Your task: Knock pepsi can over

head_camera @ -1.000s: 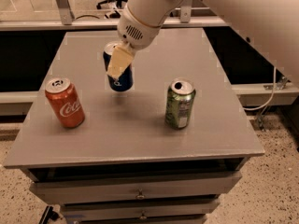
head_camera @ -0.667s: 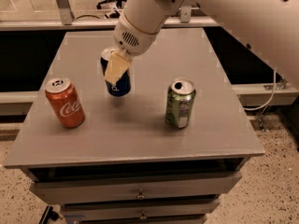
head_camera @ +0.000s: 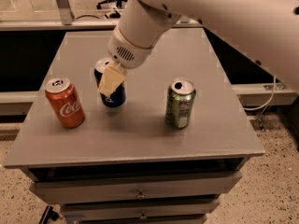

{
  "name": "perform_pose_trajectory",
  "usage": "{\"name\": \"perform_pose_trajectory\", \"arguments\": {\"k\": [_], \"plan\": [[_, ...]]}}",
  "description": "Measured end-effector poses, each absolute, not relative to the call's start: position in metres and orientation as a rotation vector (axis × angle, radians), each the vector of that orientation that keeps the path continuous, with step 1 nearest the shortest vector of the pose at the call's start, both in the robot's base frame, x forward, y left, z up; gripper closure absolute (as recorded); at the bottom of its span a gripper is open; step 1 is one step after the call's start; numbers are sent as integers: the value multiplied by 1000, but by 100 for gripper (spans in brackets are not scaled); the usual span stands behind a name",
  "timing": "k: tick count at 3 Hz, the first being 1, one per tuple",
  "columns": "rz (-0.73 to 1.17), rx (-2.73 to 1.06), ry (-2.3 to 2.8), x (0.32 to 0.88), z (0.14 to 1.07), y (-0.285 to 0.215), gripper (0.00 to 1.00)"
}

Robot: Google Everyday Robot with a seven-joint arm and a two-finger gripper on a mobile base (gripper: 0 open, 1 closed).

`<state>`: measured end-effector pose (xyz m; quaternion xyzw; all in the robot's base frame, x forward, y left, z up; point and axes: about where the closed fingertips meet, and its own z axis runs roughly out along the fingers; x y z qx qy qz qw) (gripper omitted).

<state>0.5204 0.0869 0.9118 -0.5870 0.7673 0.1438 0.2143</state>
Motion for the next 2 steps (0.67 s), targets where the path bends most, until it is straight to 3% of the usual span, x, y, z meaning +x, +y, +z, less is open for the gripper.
{"name": "perform_pose_trajectory", "arguments": {"k": [2], "plan": [[230, -1610, 2230, 528, 910, 76, 100]]}}
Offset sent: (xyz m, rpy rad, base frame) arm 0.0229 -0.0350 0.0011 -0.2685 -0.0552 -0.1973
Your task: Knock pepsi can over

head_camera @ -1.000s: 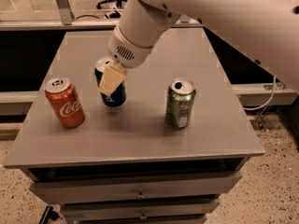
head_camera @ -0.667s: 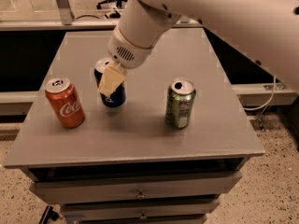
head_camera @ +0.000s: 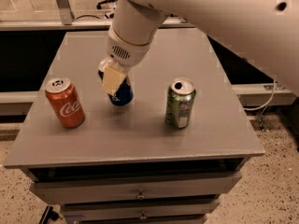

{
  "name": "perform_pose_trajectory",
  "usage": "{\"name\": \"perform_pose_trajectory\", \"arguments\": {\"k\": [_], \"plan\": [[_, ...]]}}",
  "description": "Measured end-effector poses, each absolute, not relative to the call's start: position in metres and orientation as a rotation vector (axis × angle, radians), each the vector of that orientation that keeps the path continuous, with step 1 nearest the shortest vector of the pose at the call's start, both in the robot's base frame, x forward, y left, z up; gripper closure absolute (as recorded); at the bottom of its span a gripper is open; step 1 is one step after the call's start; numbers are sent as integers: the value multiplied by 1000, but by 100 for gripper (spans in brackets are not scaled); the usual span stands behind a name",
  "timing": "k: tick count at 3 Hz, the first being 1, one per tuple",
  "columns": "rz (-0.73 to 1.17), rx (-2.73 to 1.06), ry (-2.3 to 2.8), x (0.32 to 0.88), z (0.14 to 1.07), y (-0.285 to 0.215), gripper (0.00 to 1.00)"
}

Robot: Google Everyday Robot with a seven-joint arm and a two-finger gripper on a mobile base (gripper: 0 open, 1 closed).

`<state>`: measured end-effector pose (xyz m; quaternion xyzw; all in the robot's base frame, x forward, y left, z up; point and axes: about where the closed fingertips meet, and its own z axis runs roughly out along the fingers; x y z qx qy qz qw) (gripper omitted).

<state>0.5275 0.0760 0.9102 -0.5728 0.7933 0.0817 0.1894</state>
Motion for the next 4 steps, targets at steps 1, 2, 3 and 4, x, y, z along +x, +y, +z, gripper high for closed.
{"name": "perform_pose_trajectory", "arguments": {"k": [1, 2, 3, 4], "plan": [[78, -1549, 2315, 543, 913, 58, 100], [-36, -1498, 2366, 555, 917, 42, 100], [-114, -1469, 2386, 565, 922, 29, 100], [-166, -1457, 2399, 573, 924, 20, 100]]}}
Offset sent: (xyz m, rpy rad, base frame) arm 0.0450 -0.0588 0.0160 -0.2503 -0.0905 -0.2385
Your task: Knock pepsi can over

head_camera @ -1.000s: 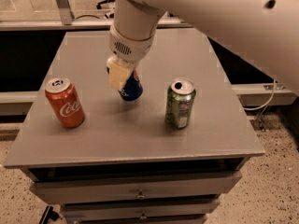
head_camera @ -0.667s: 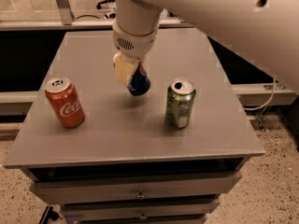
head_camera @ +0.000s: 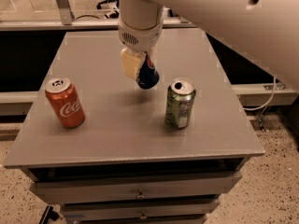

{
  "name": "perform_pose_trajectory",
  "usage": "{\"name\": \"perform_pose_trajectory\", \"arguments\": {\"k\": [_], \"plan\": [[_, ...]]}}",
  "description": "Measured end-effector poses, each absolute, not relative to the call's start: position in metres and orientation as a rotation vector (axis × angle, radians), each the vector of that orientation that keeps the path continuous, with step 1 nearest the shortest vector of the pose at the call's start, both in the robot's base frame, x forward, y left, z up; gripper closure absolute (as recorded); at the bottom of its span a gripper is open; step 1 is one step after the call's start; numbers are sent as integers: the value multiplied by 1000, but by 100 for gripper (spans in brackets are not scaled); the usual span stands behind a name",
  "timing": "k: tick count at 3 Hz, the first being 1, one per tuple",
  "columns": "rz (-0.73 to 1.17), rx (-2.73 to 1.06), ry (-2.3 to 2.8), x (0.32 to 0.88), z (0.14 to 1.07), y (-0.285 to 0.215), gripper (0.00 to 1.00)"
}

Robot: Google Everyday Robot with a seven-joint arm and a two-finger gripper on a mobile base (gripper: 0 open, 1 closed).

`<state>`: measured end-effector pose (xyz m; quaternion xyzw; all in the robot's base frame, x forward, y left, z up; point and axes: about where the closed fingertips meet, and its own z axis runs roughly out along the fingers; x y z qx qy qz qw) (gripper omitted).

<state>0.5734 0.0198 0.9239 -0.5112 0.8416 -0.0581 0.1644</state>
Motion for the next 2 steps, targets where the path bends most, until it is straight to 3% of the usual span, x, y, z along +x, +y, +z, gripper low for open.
{"name": "perform_pose_trajectory", "arguments": {"k": [2], "plan": [[-306, -1494, 2419, 591, 927, 12, 100]]}}
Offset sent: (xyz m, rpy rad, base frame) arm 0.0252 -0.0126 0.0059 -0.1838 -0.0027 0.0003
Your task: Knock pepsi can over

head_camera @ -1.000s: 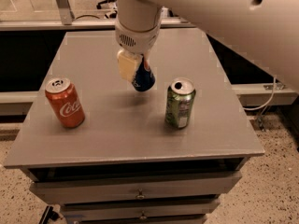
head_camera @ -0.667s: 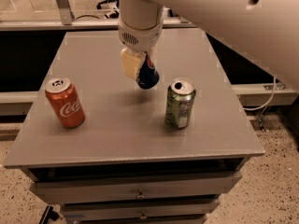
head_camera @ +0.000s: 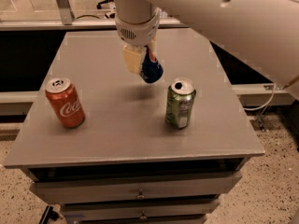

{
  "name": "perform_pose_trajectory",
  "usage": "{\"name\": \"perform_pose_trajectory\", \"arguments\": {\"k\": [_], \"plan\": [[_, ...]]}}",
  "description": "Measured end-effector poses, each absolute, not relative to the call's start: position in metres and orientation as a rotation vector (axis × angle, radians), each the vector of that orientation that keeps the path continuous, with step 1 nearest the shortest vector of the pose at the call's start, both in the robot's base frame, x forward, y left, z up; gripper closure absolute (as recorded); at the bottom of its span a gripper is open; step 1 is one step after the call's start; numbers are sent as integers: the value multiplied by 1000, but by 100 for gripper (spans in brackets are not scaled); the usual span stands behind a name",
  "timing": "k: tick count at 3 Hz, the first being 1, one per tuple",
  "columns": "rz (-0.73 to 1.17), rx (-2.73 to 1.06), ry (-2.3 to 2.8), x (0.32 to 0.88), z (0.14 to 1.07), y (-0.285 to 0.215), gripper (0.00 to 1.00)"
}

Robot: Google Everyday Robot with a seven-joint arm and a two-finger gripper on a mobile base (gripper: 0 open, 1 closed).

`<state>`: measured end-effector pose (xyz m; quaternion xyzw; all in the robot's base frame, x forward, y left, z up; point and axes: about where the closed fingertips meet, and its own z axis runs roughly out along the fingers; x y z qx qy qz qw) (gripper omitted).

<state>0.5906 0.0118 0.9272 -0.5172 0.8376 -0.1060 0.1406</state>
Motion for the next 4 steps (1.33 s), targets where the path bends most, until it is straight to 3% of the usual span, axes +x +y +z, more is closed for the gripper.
{"name": "perform_pose_trajectory", "arguments": {"k": [4], "plan": [[-312, -1659, 2385, 596, 918, 19, 100]]}}
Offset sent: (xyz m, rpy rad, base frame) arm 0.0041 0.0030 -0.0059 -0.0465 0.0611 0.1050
